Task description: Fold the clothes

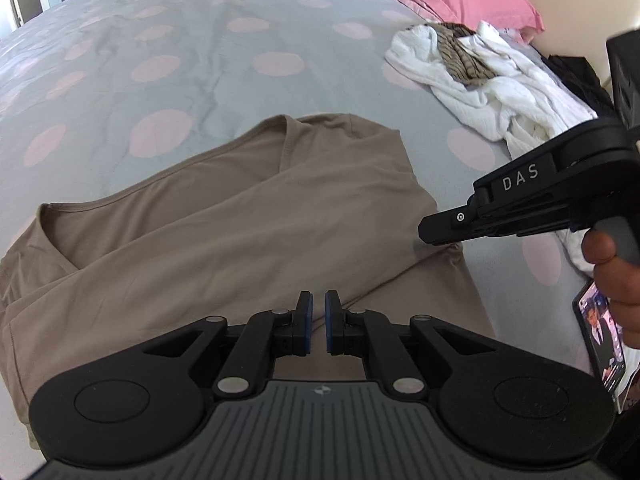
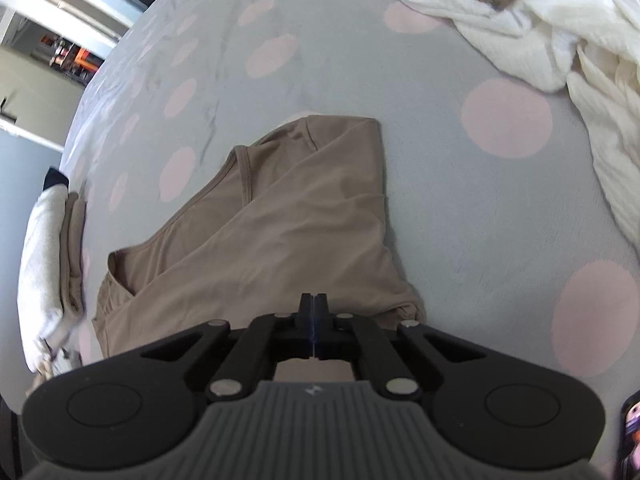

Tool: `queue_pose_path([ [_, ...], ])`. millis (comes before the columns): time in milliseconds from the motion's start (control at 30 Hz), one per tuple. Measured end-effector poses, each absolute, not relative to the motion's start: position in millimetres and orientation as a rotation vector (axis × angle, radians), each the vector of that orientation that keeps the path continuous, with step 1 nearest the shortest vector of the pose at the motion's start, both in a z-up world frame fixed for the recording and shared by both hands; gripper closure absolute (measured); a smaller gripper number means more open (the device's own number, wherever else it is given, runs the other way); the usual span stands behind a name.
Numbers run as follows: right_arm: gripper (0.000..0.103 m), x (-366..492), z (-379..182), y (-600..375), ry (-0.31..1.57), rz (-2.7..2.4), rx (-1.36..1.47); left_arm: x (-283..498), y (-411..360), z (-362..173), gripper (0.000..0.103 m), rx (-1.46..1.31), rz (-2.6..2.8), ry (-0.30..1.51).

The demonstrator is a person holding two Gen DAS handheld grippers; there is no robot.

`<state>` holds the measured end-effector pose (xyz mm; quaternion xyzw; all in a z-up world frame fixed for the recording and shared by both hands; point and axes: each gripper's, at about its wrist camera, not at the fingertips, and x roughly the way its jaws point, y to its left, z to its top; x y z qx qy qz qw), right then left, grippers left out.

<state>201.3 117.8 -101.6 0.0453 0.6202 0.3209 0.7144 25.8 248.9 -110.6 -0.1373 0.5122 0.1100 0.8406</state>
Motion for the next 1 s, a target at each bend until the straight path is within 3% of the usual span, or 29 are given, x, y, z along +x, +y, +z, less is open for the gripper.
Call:
queue_pose_path([
  [67,0.083,202,-106,115,1.418,0.692,0.111,28,248,-115,0.098,-0.299,0.234,1.085],
  [100,0.065,203,-110,112,1.442,0.677,0.141,29,249,-116,0.094,-0.304,0.238,1.083],
  [167,0.064,204,-118,108,1.483,0.645,0.182,31,250,-119,0.093,-0.313,0.247,1.076],
  [267,0.065,205,-130,107,1.522,0.602,0.227,34,251,-122,0.093,-0.32,0.251,1.077],
  [433,0.099,209,-133,109,1.5,0.582,0.284,34,251,-122,0.093,-0.314,0.241,1.074],
  [1000,0.101,208,-92,108,1.427,0.693,0.366,45,216,-140,0.093,-0.159,0.174,0.992],
])
